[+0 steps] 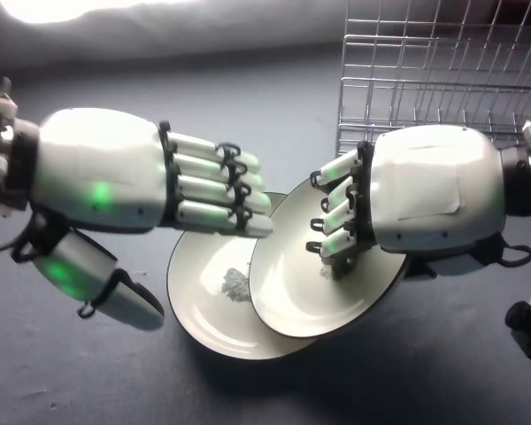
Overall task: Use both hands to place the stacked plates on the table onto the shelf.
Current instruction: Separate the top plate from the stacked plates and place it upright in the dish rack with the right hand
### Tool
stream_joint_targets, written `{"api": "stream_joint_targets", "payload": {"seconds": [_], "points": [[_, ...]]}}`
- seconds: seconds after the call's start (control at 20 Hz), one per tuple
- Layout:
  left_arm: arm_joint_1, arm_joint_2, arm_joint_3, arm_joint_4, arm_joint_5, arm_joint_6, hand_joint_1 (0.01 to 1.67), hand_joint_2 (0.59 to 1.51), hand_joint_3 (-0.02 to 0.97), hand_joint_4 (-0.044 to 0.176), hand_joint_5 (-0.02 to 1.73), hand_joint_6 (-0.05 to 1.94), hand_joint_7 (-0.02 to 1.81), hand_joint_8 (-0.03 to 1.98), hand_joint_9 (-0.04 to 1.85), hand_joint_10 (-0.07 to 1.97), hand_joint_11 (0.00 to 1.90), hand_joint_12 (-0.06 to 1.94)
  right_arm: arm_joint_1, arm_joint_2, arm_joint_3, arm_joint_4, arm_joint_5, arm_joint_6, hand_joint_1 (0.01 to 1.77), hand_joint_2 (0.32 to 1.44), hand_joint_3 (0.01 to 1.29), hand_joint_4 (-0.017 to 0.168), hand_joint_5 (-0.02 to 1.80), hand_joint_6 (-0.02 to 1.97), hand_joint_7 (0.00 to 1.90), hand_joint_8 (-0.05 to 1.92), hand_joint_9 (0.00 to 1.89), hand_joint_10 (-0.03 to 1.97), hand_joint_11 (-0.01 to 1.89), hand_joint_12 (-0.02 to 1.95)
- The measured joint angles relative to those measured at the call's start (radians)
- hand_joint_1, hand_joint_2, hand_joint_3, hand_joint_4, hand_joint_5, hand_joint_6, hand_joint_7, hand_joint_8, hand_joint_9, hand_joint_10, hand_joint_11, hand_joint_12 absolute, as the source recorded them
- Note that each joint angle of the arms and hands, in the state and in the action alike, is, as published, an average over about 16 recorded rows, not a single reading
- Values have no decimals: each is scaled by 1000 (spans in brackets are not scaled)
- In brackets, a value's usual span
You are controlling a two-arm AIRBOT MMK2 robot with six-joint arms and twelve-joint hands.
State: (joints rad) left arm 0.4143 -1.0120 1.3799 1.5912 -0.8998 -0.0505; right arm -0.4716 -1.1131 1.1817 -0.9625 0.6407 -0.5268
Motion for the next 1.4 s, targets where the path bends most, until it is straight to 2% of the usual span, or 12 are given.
{"api": "stream_joint_targets", "payload": {"seconds": [0.3, 0.7, 1.0, 1.15, 1.4], "points": [[-45, 94, -23, 20, 21, -17, 14, 1160, 15, 7, 10, 12, 17, 10, 17, 9, 15, 9, 58, 12, -26, 27, -8, 1, 1252, 1025, 12, -1, 805, 879, 891, 815, 854, 1222, 518, 1468], [-44, 186, -17, 67, 71, -28, 14, 1160, 15, 8, 15, 8, 15, 12, 16, 9, 15, 8, 143, 30, -67, 119, -34, 9, 1277, 1029, 13, 1, 827, 1143, 946, 967, 847, 1225, 500, 1484], [-29, 222, 4, 70, 91, -29, 14, 1160, 15, 8, 19, 8, 16, 11, 16, 8, 15, 8, 199, 40, -84, 242, -64, 24, 1286, 1031, 13, 0, 828, 1174, 957, 986, 840, 1268, 485, 1500], [-19, 229, 19, 69, 96, -27, 14, 1160, 15, 8, 20, 8, 15, 11, 15, 8, 15, 8, 228, 41, -88, 330, -92, 32, 1299, 1031, 13, -3, 830, 1158, 964, 962, 843, 1326, 493, 1490], [-2, 232, 43, 69, 100, -22, 14, 1160, 15, 8, 21, 8, 15, 11, 15, 9, 15, 8, 275, 34, -92, 498, -161, 43, 1317, 1030, 13, -2, 849, 1113, 972, 945, 857, 1306, 512, 1459]]}}
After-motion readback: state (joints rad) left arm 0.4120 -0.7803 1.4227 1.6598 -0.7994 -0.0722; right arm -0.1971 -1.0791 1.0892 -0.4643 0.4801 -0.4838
